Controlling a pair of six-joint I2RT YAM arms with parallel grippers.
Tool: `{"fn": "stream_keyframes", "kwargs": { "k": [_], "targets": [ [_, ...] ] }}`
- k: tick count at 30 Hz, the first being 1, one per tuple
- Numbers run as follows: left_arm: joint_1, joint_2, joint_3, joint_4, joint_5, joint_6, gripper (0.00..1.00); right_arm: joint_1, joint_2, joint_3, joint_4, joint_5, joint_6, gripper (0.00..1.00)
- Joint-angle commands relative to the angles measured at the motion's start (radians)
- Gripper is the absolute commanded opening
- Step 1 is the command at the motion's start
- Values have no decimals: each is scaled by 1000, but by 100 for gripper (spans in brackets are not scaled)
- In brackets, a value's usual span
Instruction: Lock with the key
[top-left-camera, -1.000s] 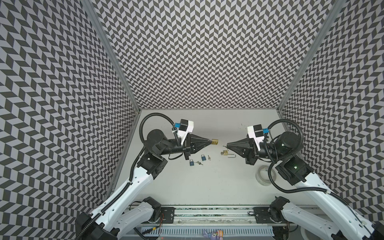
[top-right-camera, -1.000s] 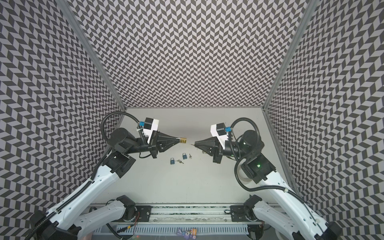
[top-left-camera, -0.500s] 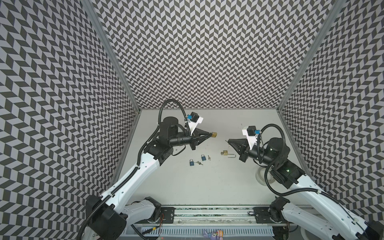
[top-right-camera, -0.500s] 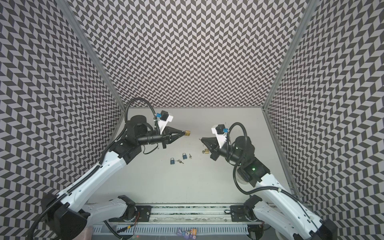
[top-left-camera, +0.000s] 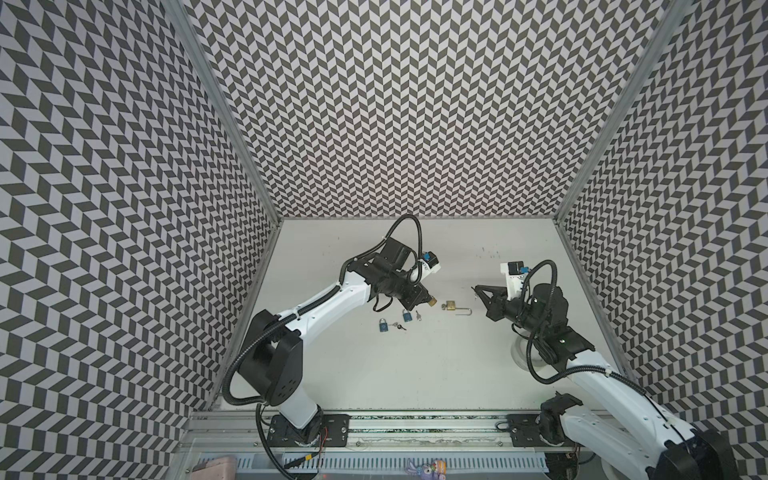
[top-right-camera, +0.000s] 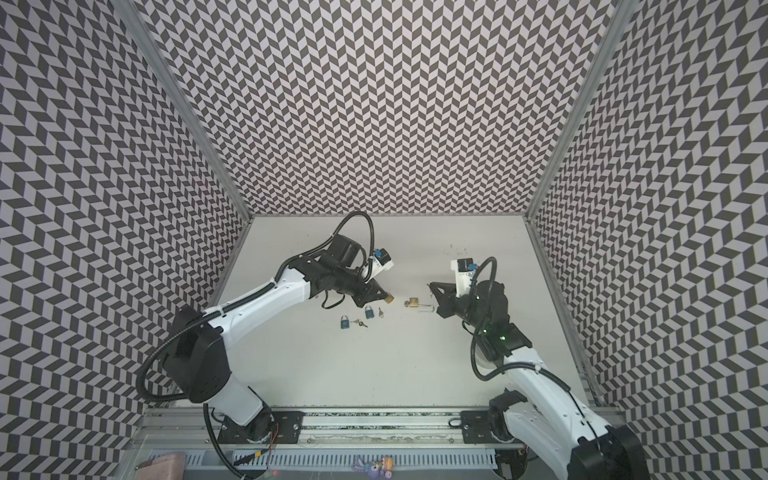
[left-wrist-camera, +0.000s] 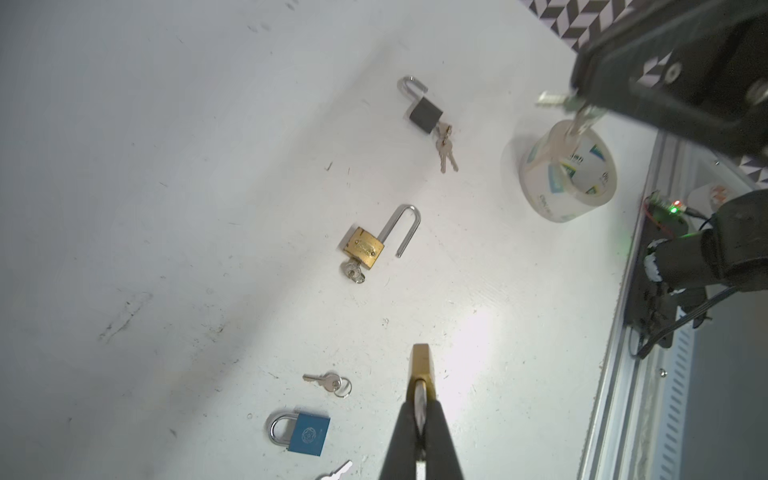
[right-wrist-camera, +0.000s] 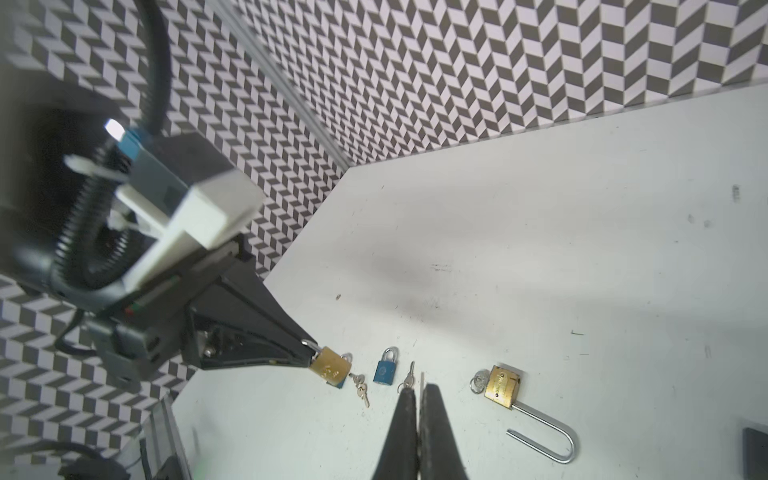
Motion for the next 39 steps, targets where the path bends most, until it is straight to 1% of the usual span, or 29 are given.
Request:
{"fn": "stream_keyframes", "kwargs": {
  "k": [1,3,5,9,14,20,31,35,37,39],
  "targets": [
    [-3,68,74,-81,-15,88,0,-82,-35,-48,169,-90,123,0],
    [-7,133,108,-112,-30,119,0,-128,-27,-69,189,-145,167,0],
    [-6,196,145,-149,-46,134,0,-137,-23,-68,152,-149,171,0],
    [-13,295,209,-202,-33,167,0,-137,-7,-41,33,-157,104,0],
    [-22,375,284,-250,-2,202,0,-136,-21,-55,18,-182,89,0],
    [-39,453,354,-290,-4,219,0,-136,-15,-46,18,-217,87,0],
    [-38,494,377,-290,-59,221,0,-137,-1,-39,16,-244,79,0],
    [-38,511,387,-288,-71,216,12,-136,-2,-41,8,-251,76,0],
    [-38,515,392,-281,-102,209,23,-136,-1,-44,6,-257,78,0],
    [-38,515,397,-273,-129,203,29,-135,2,-42,7,-271,76,0]
  ]
}}
